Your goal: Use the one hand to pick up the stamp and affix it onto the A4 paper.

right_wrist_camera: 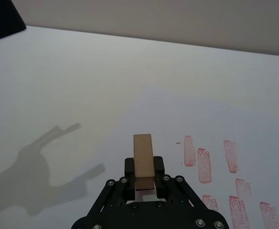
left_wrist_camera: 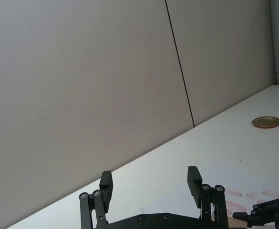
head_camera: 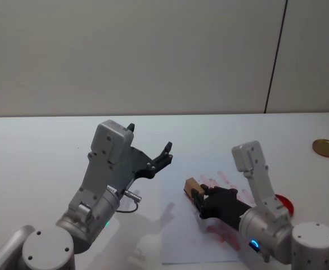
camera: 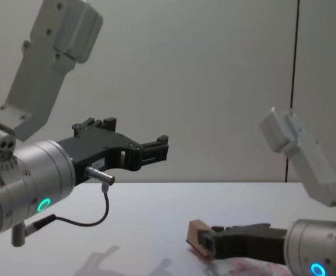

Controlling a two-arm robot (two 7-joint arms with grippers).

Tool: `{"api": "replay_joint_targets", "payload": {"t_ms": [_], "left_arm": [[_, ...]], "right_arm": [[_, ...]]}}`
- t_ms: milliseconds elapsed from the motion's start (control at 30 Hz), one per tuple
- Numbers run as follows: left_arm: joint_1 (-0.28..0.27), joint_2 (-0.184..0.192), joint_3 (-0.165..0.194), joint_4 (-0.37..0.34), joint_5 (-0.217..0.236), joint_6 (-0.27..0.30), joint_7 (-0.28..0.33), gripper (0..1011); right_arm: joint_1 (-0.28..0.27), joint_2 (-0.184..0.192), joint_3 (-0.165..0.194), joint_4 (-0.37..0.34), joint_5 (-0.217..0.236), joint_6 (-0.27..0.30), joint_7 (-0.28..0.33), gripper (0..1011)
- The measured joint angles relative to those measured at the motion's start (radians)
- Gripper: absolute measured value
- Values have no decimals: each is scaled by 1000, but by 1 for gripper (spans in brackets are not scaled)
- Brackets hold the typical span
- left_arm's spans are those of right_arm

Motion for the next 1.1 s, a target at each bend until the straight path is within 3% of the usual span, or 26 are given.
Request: {"api": "replay_joint_targets", "payload": {"t_ms": [400, 1100], "left_arm": [[0, 0, 0, 0, 0, 0, 0, 993], [0, 0, 0, 0, 0, 0, 0, 993]], "right_arm": [[53, -16, -3, 69, -26, 37, 4, 216], [91, -25, -12, 121, -47, 80, 19, 214]]}}
